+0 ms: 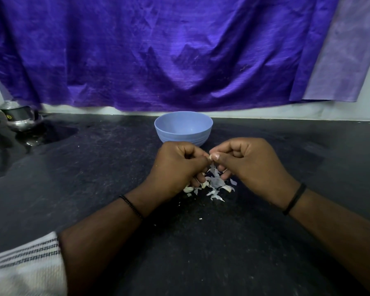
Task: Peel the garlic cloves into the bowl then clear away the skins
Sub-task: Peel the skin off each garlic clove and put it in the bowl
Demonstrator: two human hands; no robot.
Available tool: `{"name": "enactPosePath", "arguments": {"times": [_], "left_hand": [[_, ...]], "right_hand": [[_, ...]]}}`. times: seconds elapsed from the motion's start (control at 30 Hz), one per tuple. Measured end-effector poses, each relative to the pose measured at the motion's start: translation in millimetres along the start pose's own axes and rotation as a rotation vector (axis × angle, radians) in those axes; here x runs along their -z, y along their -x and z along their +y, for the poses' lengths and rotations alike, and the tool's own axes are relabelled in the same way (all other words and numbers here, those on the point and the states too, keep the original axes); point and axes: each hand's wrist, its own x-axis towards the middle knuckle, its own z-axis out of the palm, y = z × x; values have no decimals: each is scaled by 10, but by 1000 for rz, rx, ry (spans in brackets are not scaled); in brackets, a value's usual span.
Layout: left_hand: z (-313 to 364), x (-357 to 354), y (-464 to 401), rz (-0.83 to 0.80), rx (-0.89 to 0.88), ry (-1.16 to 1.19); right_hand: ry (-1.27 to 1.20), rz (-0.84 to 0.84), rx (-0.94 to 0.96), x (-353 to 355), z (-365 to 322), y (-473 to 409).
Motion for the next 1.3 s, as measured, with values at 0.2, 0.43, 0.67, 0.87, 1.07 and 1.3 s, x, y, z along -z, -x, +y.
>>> {"name": "enactPosePath", "arguments": {"times": [0.2, 0.43, 0.67, 0.87, 1.07, 1.3], "left_hand": [[-1, 3, 1, -14, -4, 14], [10, -1, 7, -37, 2, 32], [16, 2, 6, -30, 0, 36], [32, 6, 17, -23, 12, 39], [31, 18, 16, -11, 30, -15], [27, 38, 36, 16, -109, -370]], "right_hand": [[48, 2, 10, 6, 1, -10], [67, -23, 6, 6, 23, -26], [-47, -26, -37, -9, 33, -44], [-227, 8, -77, -3, 23, -54], [-326, 19, -125, 6, 11, -56], [-388, 45, -166, 31, -5, -54]]}}
